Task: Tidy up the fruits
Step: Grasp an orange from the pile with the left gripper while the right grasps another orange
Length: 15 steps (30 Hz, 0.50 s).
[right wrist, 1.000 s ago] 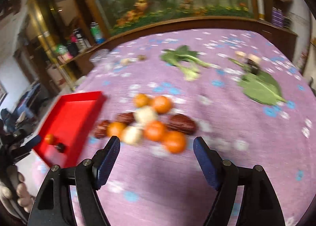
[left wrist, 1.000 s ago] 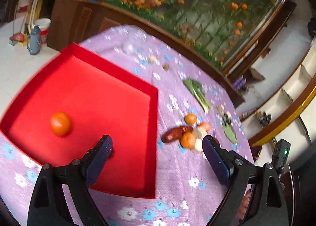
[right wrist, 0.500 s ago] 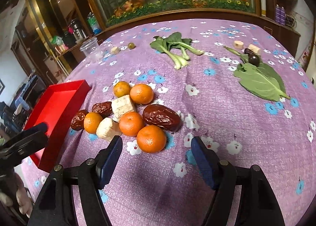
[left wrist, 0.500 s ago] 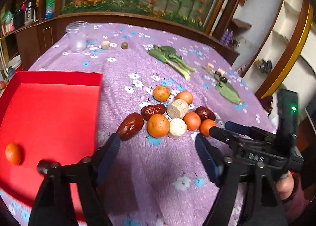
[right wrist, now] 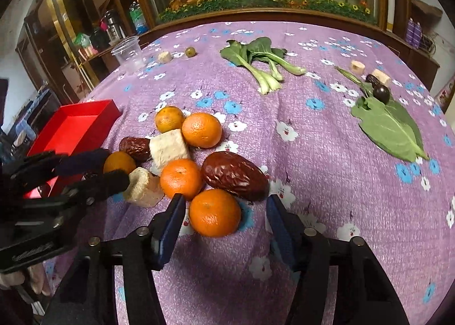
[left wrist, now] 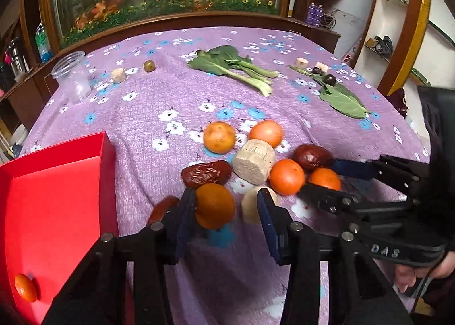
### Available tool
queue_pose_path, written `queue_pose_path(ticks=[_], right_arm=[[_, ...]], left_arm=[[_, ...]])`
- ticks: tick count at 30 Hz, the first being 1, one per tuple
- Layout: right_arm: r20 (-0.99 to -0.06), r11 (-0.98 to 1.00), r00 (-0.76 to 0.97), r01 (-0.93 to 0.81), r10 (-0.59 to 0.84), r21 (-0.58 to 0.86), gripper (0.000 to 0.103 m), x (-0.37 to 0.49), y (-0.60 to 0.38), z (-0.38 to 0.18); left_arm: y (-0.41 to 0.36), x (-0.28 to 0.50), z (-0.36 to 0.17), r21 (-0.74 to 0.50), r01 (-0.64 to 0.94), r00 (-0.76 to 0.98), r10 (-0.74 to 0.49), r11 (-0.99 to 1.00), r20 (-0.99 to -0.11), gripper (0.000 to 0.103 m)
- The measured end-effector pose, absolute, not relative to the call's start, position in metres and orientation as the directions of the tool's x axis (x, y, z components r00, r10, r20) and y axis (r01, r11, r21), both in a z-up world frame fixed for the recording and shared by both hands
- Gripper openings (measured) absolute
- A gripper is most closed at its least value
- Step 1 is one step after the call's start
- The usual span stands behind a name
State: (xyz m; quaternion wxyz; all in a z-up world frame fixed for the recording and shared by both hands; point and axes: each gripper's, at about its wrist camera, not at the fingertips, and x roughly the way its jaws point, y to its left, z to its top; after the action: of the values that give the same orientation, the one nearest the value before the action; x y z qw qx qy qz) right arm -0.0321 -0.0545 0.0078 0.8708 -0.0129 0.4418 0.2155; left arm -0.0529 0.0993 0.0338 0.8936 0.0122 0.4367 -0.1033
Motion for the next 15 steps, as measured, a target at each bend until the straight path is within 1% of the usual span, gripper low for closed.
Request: queue_pose_path(ticks=[2,3,6,7,9,10,11,12,13,14,15], right_arm=[[-0.776,0.908,0.522,-0.392,0.352,0.148,0.060,-0.032,-0.052,0.007],[-0.777,0.909,0.529,-0.395,0.342,0.131,0.060,-0.033,-0.050,0.007],[-0.777,0.912,0.537,-0.393,0.329,0.115,0.060,-0.031,-0.047,0.006],[-0.776,0.912,0.537,-0.393,0.330,0.116,0.060,-0.031,-0.047,0.006],[-0.776,0.912,0.537,-0.391,0.331,0.119,0.060,-0.030,-0.046,0.006],[-0.776,0.913,0.537,-0.392,0.330,0.117,0.060,-0.030,-0.046,0.006],[-0.777,0.913,0.537,-0.393,0.328,0.114,0.055,-0.030,-0.046,0.007],[-0.778,0.916,0.543,-0.388,0.316,0.101,0.044,-0.030,-0.046,0.007],[-0.780,0.917,0.542,-0.386,0.314,0.101,0.039,-0.031,-0.046,0.007],[-0.780,0.915,0.534,-0.386,0.325,0.117,0.037,-0.030,-0.048,0.008],[-0.780,0.913,0.526,-0.386,0.338,0.135,0.037,-0.030,-0.050,0.008]], left_arm=[[0.099,-0.050,0.031,-0.051,0.202,0.585,-0.163,0.978,-0.795,0.044],[0.100,-0.050,0.030,-0.049,0.203,0.587,-0.162,0.978,-0.793,0.047],[0.109,-0.047,0.028,-0.107,0.186,0.579,-0.197,0.977,-0.791,0.051],[0.114,-0.046,0.026,-0.142,0.177,0.571,-0.219,0.974,-0.792,0.052],[0.116,-0.047,0.025,-0.159,0.177,0.569,-0.233,0.971,-0.789,0.051],[0.115,-0.048,0.025,-0.158,0.179,0.570,-0.233,0.971,-0.788,0.049],[0.114,-0.049,0.026,-0.164,0.186,0.567,-0.242,0.969,-0.787,0.038],[0.112,-0.051,0.028,-0.156,0.189,0.569,-0.238,0.969,-0.787,0.029],[0.110,-0.053,0.029,-0.128,0.189,0.573,-0.215,0.974,-0.791,0.029],[0.109,-0.053,0.029,-0.127,0.189,0.571,-0.214,0.974,-0.792,0.029],[0.111,-0.053,0.029,-0.137,0.184,0.570,-0.219,0.973,-0.792,0.029]])
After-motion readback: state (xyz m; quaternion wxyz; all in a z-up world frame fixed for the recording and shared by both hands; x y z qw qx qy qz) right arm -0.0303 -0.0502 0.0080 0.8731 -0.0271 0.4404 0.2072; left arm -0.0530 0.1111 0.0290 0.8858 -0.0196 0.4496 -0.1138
